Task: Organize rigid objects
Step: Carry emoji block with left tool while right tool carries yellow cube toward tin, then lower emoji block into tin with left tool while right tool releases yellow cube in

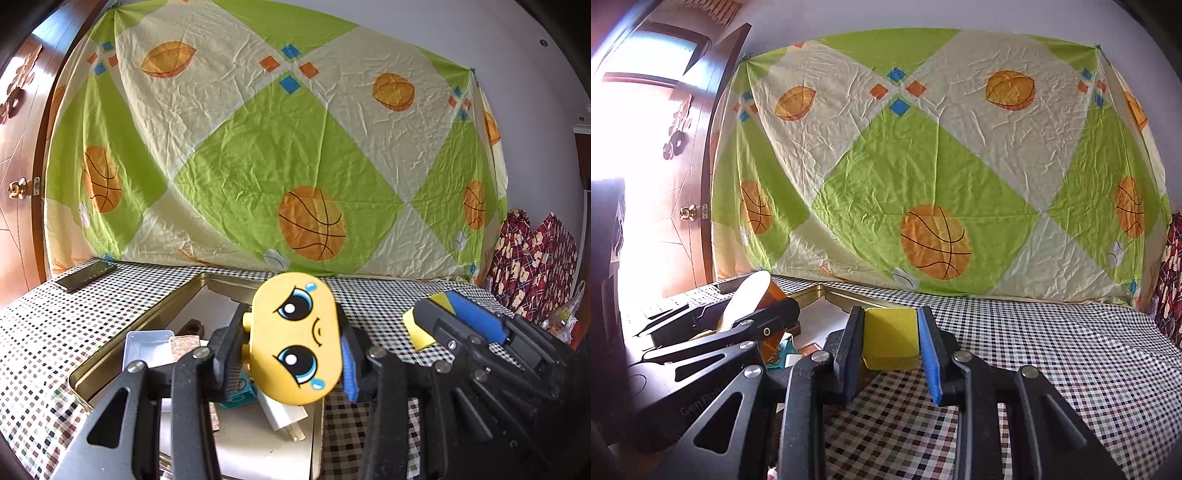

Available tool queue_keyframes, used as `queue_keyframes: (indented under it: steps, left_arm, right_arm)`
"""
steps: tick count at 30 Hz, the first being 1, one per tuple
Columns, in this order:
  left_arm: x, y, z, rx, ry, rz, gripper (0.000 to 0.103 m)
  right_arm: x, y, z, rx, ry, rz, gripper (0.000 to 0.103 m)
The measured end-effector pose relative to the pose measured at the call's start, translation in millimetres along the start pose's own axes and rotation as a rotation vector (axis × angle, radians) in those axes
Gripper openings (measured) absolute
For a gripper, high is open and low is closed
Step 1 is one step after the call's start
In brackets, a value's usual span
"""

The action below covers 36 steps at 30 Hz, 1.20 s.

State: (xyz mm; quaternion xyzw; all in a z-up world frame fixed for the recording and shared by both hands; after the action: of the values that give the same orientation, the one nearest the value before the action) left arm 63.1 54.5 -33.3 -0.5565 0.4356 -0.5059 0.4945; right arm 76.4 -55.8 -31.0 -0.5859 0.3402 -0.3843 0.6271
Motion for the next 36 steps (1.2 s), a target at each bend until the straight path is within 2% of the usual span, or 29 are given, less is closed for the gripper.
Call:
queue_keyframes:
  steps: [24,36]
  left_arm:
    - [-42,-1,3,-0.018,-0.061,-0.030,0.042]
    - [-80,3,11,-0.082,-0.121,-0.042,0.042]
  right_arm:
    - [-35,2,22,-0.023,-0.075,-0.034,0.032]
    - [-64,0,49,-0.071,-0.145,-0.050,0.032]
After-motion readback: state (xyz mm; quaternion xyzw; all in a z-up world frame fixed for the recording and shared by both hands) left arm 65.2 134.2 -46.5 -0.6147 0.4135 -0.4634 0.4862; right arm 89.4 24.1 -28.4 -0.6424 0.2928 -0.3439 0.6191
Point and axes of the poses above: each gripper's, at about its wrist camera, not at the fingertips, and z roughly the way its jaws point, x to its right, y to its underside, the point moved 6 cm from there along z, roughly the way its jaws point, and after that the axes turned 14 degrees about x, right-handed, at the moved point
